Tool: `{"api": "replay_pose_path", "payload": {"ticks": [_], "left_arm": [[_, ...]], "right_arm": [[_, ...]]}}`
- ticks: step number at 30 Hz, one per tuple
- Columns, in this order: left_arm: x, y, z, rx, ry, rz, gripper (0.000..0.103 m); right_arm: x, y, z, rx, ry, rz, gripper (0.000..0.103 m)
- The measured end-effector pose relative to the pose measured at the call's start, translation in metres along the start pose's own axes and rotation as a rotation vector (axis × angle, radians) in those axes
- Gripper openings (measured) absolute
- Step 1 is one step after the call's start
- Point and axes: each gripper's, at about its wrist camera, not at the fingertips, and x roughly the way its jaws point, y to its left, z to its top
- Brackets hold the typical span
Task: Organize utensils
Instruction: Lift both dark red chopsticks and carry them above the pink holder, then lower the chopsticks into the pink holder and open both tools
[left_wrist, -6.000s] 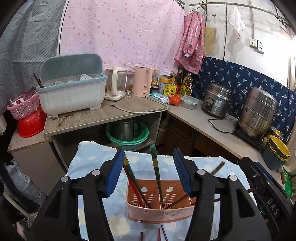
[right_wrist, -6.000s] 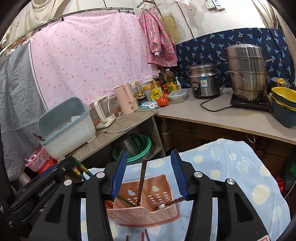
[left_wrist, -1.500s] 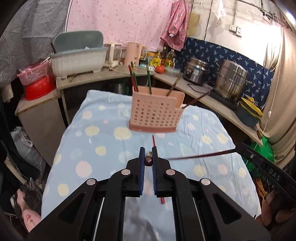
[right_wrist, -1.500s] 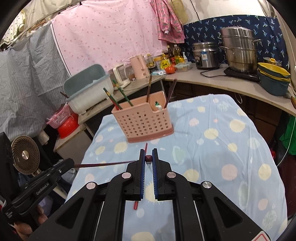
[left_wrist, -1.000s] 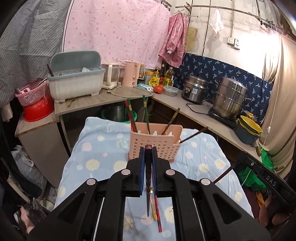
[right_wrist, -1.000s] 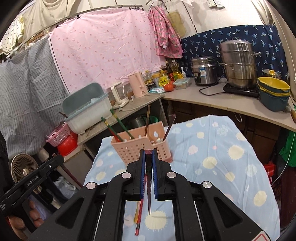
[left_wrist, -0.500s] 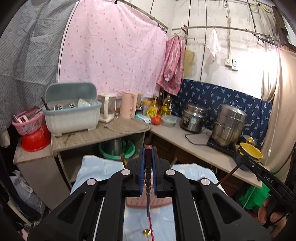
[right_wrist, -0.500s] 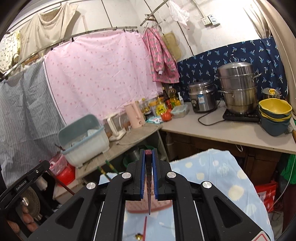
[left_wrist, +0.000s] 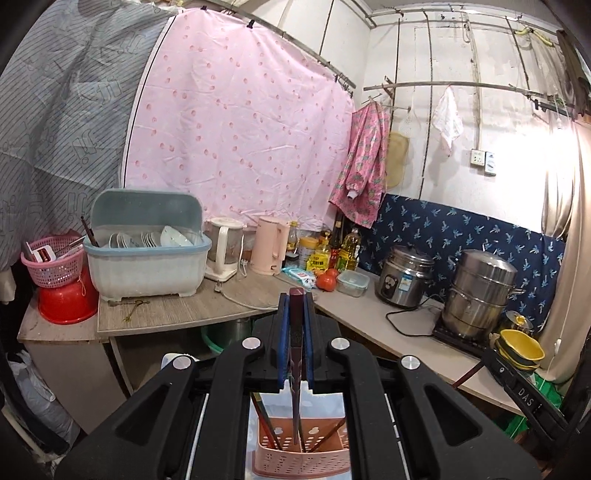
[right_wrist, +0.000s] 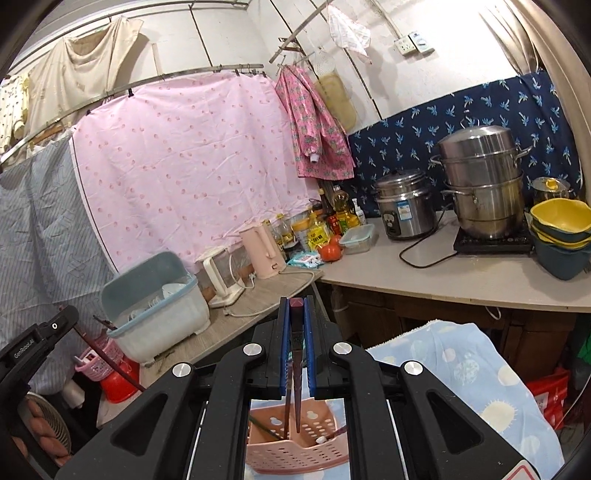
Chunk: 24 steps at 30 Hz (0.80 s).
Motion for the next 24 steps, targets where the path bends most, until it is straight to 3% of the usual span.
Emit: {"api": "replay_pose_path", "payload": {"ticks": [10,20,22,23,24], "left_arm": [[0.046,0.016,-0.038,-0.02,0.107,0.035,0.007],[0.071,0.033,-0.064,-0.056,0.186,0.061,0.007],[0.074,0.034,-0.068,-0.049,0.191,0.075,0.008],[0.074,0.035,-0.069,-0.047,0.19,0.085,0.008],[0.074,0.035,-0.07,-0.044,0.186,0.096,0.015]], "right_arm": [[0.047,-0.008,-0.03,-0.003,0.121,-0.017,0.008],[0.074,-0.005,-0.05,-0.033,0.188,-0.029,0.008],[0.074,-0.006,-0.052,-0.028,0.178,-0.044,0.015],[0.074,-0.007,-0.052,-0.021,0.179,-0.049,0.025],[0.073,-0.009,-0.052,-0.012,0.174,-0.049,0.034]]}}
